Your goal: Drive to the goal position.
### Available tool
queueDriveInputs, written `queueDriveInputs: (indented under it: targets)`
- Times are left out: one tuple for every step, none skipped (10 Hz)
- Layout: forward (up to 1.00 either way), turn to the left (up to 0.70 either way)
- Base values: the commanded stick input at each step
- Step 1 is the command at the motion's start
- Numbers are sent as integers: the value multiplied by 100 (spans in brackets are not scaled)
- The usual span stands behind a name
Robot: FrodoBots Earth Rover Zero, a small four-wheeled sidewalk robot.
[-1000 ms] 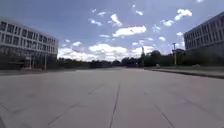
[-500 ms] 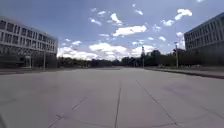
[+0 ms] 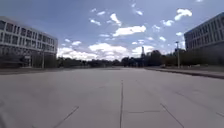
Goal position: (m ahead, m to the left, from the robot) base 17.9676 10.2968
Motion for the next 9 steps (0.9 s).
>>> queueDriveInputs:
  targets:
    - [70,2]
    - [70,3]
    - [70,4]
    - [70,3]
    - [70,2]
    - [70,2]
    - [70,3]
    - [70,3]
    - [70,3]
